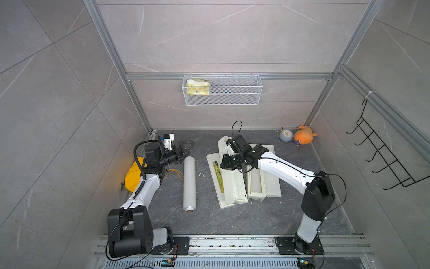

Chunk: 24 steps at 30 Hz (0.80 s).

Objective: Put plastic wrap rolls into dispensers
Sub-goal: Place the plastic wrap cutting box at the center of the board.

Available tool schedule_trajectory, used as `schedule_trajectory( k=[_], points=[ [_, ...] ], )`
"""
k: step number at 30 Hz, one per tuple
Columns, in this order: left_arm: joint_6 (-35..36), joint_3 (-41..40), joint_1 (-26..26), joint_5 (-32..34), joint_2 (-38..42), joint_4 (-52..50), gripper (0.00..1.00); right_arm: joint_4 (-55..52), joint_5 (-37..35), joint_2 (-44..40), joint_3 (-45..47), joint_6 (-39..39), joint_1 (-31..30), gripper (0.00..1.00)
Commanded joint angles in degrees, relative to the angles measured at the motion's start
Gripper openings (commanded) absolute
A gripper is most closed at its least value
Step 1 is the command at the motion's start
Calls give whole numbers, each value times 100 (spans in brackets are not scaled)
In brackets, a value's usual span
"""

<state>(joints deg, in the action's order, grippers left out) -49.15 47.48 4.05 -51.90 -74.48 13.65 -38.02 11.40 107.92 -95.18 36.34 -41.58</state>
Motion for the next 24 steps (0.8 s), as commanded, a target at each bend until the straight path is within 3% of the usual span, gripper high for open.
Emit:
schedule_trajectory(
  k=[1,8,12,19,24],
  points=[
    [810,-125,-14,611,216,-1322,99,-1264,-1236,817,-926,-397,10,0],
    [1556,-117,-15,1676,387,-2743,98,-2780,-2277,2378,-3022,-911,1,0],
    [1727,-178,-12,1829,294,-2964,98,-3491,-2435,3144,-3973,-1120,5,0],
    [1935,-226,-6,1977,185,-3109,98,-3658,-2141,3649,-4144,-1098,-16,0],
    [1937,-213,-10,1915,33,-3044,97,-3407,-1497,3589,-3857,-965,-86,0]
  ],
)
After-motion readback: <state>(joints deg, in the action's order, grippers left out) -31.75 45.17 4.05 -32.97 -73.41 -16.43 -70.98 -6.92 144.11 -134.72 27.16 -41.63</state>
